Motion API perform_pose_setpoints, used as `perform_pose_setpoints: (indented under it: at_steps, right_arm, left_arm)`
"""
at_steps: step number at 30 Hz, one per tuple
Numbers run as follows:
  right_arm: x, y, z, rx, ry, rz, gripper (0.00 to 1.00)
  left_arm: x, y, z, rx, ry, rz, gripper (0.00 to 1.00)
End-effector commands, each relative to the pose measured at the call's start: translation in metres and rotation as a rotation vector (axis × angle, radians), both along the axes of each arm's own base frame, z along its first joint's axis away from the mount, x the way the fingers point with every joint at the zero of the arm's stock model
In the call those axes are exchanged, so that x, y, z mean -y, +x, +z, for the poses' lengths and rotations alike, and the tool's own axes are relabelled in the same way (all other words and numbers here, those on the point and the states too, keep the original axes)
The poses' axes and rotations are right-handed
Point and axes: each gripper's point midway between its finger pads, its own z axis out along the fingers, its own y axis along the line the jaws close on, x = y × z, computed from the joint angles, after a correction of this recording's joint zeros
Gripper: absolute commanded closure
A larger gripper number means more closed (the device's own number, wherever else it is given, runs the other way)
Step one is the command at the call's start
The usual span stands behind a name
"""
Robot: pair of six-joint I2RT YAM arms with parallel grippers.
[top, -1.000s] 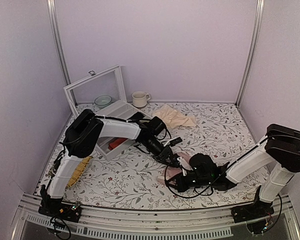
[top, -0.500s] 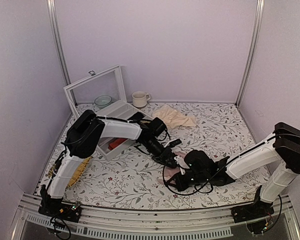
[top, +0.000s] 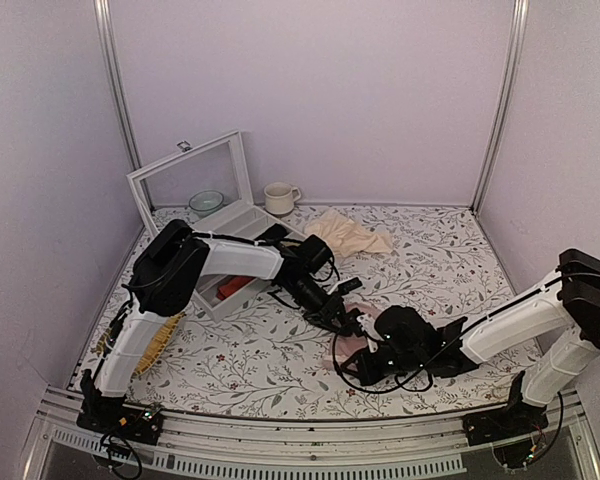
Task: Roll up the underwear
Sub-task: Roll the underwear at the center of the board.
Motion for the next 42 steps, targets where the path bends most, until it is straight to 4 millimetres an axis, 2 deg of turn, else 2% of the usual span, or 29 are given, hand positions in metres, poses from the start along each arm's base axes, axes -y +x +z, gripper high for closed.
perform_pose_setpoints:
  at_steps: [1,12,18,21,27,35,42]
  right_arm:
    - [0.012,-0.007,0.002,-0.034,0.036,-0.048,1.0]
    - [0.02,-0.015,-0.013,-0.182,0.16,-0.074,1.0]
    - [0.013,-0.02,-0.014,-0.277,0.216,-0.05,1.0]
    - [0.007,-0.023,-0.022,-0.328,0.214,-0.026,1.0]
    - [0.007,-0.028,-0.033,-0.398,0.208,-0.031,1.0]
    - [0.015,-0.029,-0.036,-0.455,0.212,-0.066,1.0]
    - [0.015,-0.034,-0.04,-0.519,0.219,-0.071,1.0]
  left_arm:
    - [-0.033,0.014,-0.041,0.016,0.177,0.083,0.9]
    - [-0.035,0.014,-0.041,0.02,0.184,0.091,0.91]
    - [-0.036,0.013,-0.043,0.015,0.183,0.095,0.91]
    - [-0.036,0.013,-0.042,0.017,0.182,0.096,0.91]
    - [-0.041,0.016,-0.043,0.02,0.19,0.113,0.91]
    - [-0.047,0.022,-0.045,0.02,0.204,0.146,0.93]
    - [-0.049,0.023,-0.047,0.014,0.209,0.155,0.93]
